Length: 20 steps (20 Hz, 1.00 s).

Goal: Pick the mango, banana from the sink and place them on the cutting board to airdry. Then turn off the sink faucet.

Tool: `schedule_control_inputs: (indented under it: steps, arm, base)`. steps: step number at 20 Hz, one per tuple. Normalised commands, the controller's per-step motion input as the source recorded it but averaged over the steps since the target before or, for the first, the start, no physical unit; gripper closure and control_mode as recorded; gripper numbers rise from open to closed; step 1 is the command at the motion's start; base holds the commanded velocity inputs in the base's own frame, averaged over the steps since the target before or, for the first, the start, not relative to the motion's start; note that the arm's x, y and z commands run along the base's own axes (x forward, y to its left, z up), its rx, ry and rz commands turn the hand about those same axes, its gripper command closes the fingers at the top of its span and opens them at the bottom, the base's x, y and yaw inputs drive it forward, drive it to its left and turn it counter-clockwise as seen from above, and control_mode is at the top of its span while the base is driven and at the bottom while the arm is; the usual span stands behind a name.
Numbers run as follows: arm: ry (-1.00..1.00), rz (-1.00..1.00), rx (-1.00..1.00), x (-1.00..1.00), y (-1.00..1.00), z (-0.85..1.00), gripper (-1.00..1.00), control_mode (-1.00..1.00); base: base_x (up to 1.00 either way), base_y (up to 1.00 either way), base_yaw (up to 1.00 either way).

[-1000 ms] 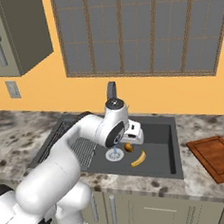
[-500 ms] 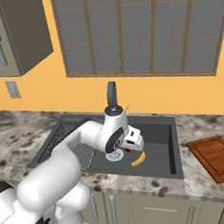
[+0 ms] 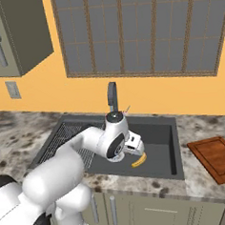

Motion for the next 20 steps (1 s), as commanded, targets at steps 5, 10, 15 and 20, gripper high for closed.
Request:
schedule_control_inputs:
  steps: [5,10,15,20]
  arm:
    - [0.0,-0.04,0.02,0.22,-0.01,-0.17,-1.0,-1.0]
    - [0.0,-0.03,0.02,0.14,-0.01,-0.2,-1.0,-1.0]
    - [0.0,-0.03,0.02,0.13,-0.05,-0.22,-1.0,-1.0]
    - [0.0,-0.03,0.02,0.11,-0.05,-0.2,-1.0,-1.0]
  base:
    - [0.0,0.0,0.0]
    - [0.0,0.0,0.0]
    - [0.0,0.0,0.0]
    - [0.0,0.0,0.0]
